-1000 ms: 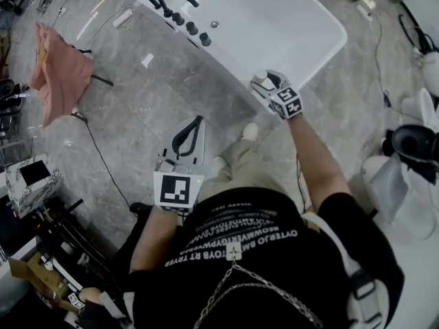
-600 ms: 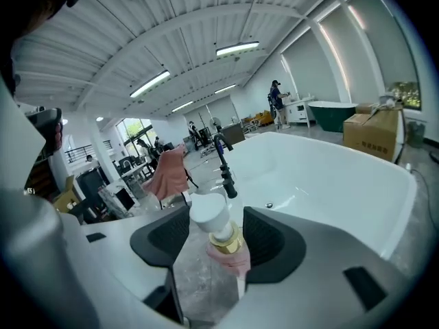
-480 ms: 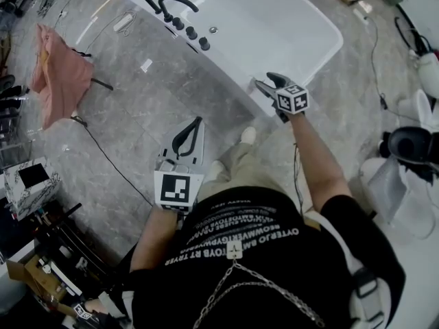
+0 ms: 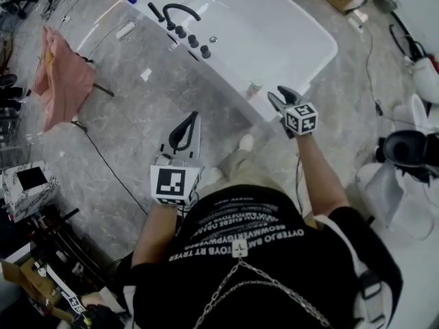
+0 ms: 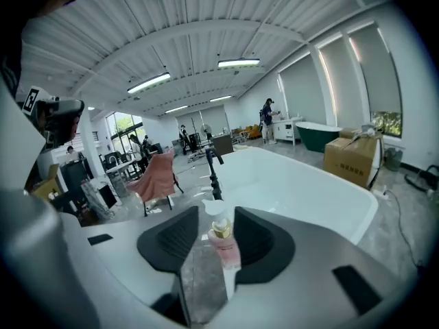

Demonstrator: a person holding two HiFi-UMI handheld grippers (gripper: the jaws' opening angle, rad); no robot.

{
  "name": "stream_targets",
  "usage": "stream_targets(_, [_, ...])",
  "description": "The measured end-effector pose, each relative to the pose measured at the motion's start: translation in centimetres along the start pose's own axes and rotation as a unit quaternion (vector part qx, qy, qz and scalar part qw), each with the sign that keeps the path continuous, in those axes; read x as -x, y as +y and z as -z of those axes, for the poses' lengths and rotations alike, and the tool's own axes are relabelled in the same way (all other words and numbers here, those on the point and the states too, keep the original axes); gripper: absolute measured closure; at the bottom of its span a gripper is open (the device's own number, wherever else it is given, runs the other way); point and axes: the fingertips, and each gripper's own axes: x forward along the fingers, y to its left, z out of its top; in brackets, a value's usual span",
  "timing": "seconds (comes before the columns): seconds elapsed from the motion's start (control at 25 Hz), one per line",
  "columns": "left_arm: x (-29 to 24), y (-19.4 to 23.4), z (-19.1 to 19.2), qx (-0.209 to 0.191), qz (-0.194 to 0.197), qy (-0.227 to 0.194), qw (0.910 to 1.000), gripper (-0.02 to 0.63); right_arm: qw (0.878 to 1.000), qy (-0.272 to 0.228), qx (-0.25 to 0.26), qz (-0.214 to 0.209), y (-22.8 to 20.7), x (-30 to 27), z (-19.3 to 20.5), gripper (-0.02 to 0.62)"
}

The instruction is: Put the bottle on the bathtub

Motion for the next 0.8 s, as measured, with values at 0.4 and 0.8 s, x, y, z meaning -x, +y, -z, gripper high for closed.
stream_targets(0.4, [0.1,-1.1,-3.4,0.028,0.026,-0.053,0.9979,0.603,0.989,-0.122,0.063,0.054,4.4,8.8,-7.9,0.593])
stream_targets(0.8, [1.3,0.6,-5.8,0.021,-0.008,-0.084,0.9962,0.603,0.978,-0.164,0.119,0.048,10.0,15.1,-16.0,0.594])
